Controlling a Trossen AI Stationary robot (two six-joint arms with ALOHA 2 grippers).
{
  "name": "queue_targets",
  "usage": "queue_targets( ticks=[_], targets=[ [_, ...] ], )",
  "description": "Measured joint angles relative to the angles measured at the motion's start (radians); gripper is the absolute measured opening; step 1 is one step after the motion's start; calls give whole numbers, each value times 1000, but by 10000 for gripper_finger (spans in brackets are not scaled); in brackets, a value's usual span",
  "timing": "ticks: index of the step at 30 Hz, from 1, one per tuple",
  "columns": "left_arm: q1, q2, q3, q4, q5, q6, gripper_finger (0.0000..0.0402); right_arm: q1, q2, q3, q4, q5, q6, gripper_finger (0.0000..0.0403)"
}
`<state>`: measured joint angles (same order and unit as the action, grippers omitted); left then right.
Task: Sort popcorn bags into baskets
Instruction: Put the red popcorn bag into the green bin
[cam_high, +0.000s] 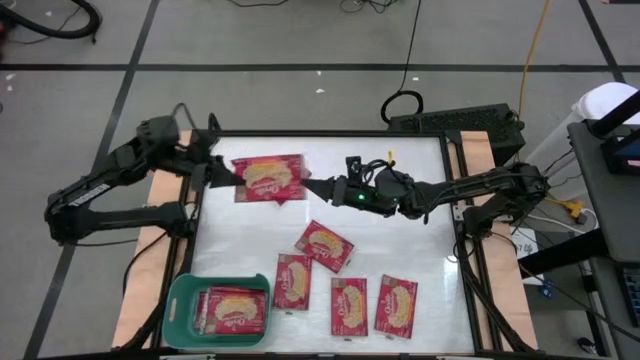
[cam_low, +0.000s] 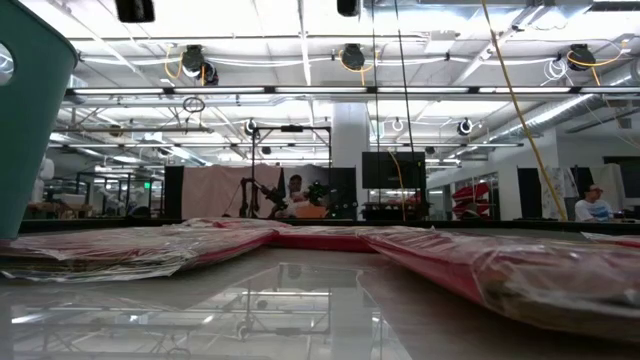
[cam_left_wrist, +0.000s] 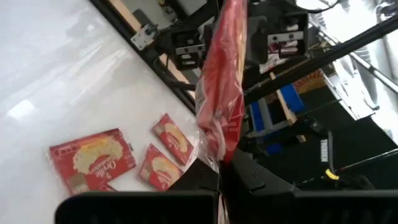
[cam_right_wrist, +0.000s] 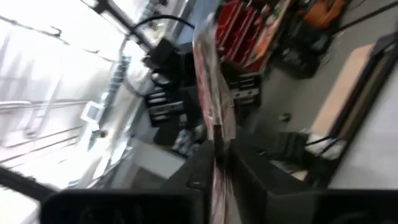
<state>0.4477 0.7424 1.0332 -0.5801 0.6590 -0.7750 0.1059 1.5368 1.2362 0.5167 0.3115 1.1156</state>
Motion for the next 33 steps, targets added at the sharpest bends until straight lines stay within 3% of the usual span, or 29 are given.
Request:
queue_targets(
  ticks=[7,11,22,27,33],
  targets=[
    [-6,-138,0,-213,-14,-5,4,0,-1,1,-63,-52,36,137],
    [-19,-241,0,-378,-41,-20,4,-1,-2,1,-63,-51,27,167],
    [-14,-521,0,-525,16,-230,1,-1,-2,1,-66,-52,16,169],
    [50,-515,0,-614,186,-196,1,-2,-2,1,-66,-51,0,169],
    [127,-471,0,-652,270,-89,0,-2,-2,1,-85,-51,-2,169]
  ],
)
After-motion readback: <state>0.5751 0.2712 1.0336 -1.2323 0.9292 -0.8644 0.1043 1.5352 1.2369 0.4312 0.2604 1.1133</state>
